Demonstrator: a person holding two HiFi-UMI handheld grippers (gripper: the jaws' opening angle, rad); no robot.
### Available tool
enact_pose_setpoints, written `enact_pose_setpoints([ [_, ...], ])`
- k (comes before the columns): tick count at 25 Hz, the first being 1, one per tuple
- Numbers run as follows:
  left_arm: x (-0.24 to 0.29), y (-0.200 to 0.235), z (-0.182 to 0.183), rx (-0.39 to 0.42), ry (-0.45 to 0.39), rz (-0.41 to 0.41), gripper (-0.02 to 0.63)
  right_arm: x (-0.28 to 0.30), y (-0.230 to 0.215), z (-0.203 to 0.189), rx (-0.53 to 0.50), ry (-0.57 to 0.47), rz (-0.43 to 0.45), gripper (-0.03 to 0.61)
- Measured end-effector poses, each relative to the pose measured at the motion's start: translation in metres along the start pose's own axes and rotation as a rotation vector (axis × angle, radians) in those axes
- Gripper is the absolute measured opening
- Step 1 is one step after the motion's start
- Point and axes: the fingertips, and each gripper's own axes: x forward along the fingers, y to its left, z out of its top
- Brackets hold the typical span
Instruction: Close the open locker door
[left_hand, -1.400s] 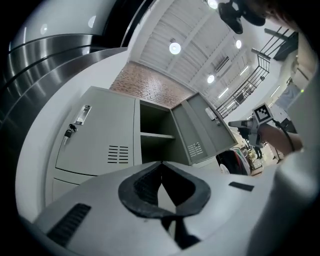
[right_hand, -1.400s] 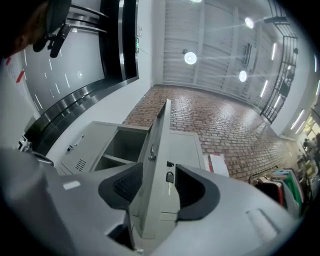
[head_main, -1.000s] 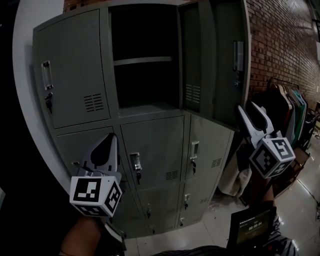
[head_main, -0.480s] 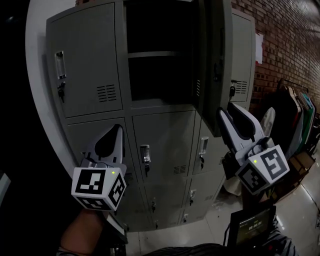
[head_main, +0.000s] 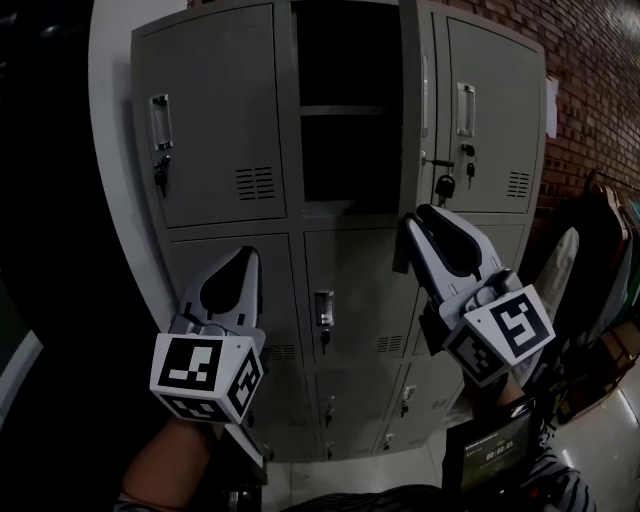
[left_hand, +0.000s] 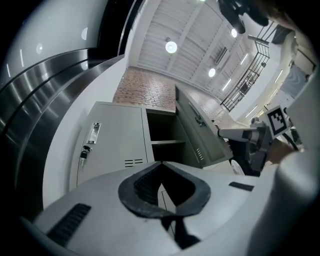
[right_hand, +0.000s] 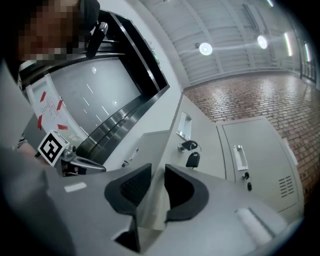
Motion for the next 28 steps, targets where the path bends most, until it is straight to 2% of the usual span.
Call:
enact_pose_setpoints([
  [13,0.004,0.046,-0.027,-0.015,0.039,0.069,0.005,0.084,0.032,-0.043,0.013,0.002,0.125,0.077],
  [15,0.007,0.053,-0.032,-0.017,0.046,0.077,0.005,0.097,0.032,-0.052,0.005,0.01,0.122,0.072],
  [16,0.008,0.056,-0.034,-0.018,0.049,0.08,0.005,0.104,0.03,-0.057,0.001,0.018,0.112,0.054],
  [17,0.009,0.058,-0.035,-0.018,0.051,0.082,0.005,0.11,0.027,-0.063,-0.002,0.028,0.097,0.009],
  [18,0.011,0.06,-0.036,-0.018,0.053,0.084,0.005,0.115,0.022,-0.068,-0.003,0.037,0.082,0.0],
  [28,0.02,0.075,-0.037,-0.013,0.064,0.109,0.005,0.159,0.002,-0.127,0.001,0.189,0.051,0.0],
])
